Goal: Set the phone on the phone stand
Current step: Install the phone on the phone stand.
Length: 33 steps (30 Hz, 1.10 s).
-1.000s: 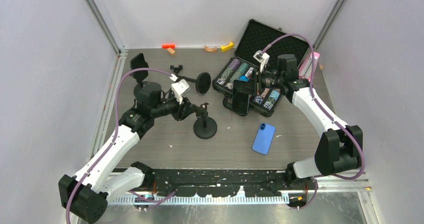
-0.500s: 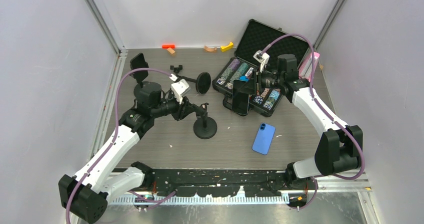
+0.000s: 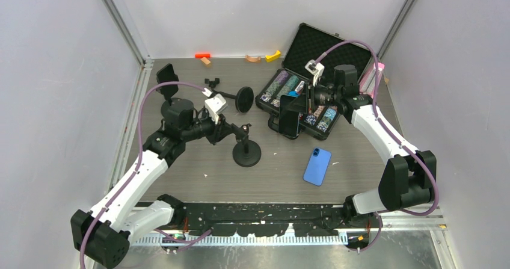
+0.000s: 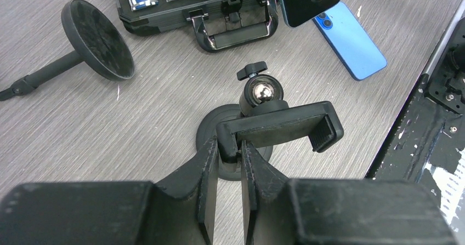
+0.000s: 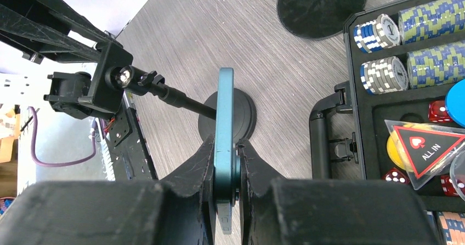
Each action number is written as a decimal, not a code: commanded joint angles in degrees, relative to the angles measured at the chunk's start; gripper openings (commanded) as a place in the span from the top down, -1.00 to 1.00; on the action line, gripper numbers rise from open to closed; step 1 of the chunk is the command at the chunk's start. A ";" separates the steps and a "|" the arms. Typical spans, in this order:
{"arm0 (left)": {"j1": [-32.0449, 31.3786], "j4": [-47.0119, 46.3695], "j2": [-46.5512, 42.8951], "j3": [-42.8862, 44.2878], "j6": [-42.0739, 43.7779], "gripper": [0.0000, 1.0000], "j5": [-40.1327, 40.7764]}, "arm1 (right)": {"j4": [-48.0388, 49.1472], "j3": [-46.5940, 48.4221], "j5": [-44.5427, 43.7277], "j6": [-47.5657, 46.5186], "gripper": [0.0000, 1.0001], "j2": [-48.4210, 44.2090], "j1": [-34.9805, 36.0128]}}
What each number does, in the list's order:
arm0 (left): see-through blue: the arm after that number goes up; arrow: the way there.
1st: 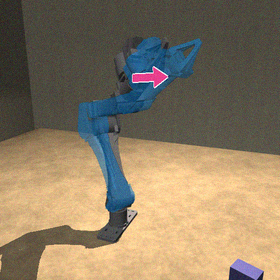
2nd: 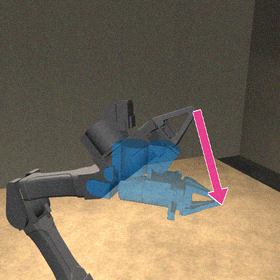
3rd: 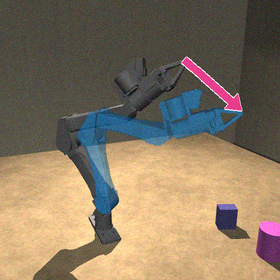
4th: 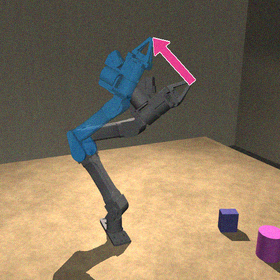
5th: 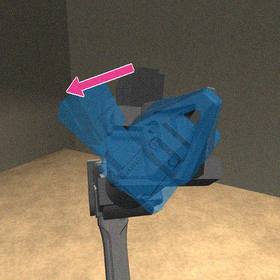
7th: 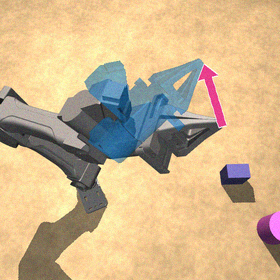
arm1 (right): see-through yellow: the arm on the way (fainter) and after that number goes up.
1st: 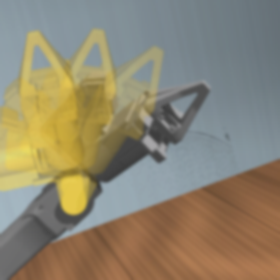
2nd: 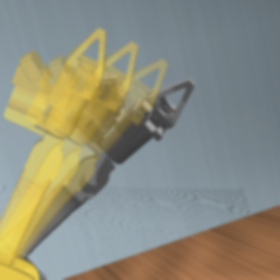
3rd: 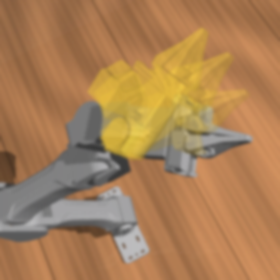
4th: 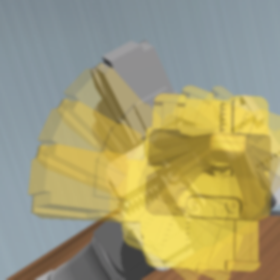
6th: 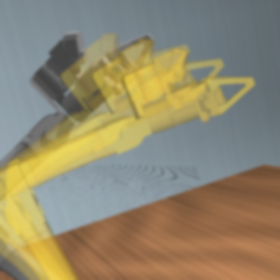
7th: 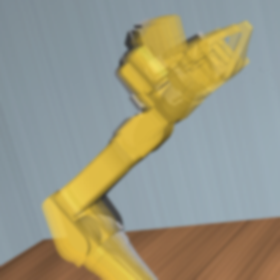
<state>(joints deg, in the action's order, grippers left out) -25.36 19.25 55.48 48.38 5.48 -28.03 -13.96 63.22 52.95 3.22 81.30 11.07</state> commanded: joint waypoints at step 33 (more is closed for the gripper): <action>0.32 -7.30 11.88 5.91 -5.14 1.00 -13.31 | -10.01 25.75 6.86 -16.92 0.99 3.38 30.26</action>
<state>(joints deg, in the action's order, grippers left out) -24.95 11.38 67.37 53.12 1.96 -35.81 -22.35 84.29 58.22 -7.29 81.87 40.01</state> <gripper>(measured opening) 0.196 0.197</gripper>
